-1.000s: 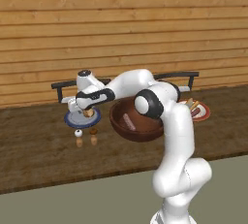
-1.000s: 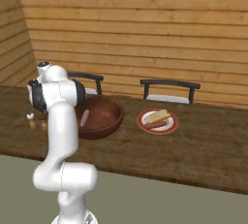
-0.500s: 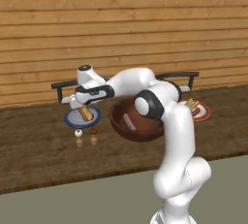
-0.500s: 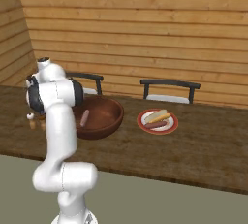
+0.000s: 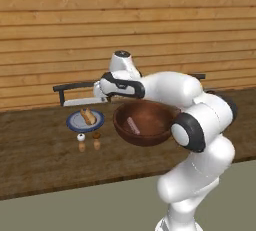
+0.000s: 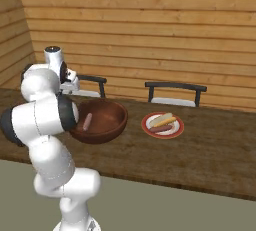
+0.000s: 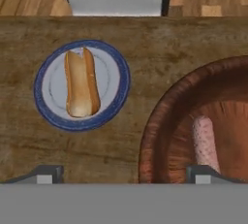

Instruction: Place one bun and one sausage from the bowl on each plate.

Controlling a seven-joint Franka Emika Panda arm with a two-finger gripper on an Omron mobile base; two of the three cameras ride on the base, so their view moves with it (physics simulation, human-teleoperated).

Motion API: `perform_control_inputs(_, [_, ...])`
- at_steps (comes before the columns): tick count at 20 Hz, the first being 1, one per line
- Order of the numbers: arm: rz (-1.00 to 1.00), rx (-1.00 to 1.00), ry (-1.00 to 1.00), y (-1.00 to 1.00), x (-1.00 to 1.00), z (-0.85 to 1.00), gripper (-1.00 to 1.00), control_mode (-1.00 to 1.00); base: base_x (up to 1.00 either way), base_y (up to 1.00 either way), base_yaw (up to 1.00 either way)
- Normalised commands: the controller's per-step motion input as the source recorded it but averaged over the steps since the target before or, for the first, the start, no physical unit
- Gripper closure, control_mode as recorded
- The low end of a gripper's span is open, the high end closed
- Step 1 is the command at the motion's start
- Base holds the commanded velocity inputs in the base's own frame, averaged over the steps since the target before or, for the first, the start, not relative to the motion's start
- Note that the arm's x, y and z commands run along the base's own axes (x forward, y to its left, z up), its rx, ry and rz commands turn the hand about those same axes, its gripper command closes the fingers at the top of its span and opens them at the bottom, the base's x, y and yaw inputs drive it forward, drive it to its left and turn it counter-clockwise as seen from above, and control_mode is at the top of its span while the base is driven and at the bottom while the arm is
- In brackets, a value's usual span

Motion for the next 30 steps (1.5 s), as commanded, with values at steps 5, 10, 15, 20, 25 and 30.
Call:
perform_control_inputs(5, [-0.07, 0.01, 0.13, -1.0, -1.0, 0.19, -1.0, -1.0, 0.0, 0.0, 0.0])
perform_control_inputs(10, [0.02, -0.04, 0.16, -0.84, -0.44, -0.34, -1.0, -1.0, 0.0, 0.0, 0.0])
perform_control_inputs(15, [0.0, -0.01, 0.01, -0.05, 0.37, -0.33, -1.0, -1.0, 0.0, 0.0, 0.0])
perform_control_inputs(20, [0.0, -0.05, 0.01, -0.02, 0.57, -0.46, -1.0, -1.0, 0.0, 0.0, 0.0])
perform_control_inputs(25, [0.0, 0.0, 0.0, 0.0, 0.15, -0.3, -1.0, -1.0, 0.0, 0.0, 0.0])
perform_control_inputs(30, [0.0, -0.02, 0.01, 0.0, 0.01, -0.46, -1.0, -1.0, 0.0, 0.0, 0.0])
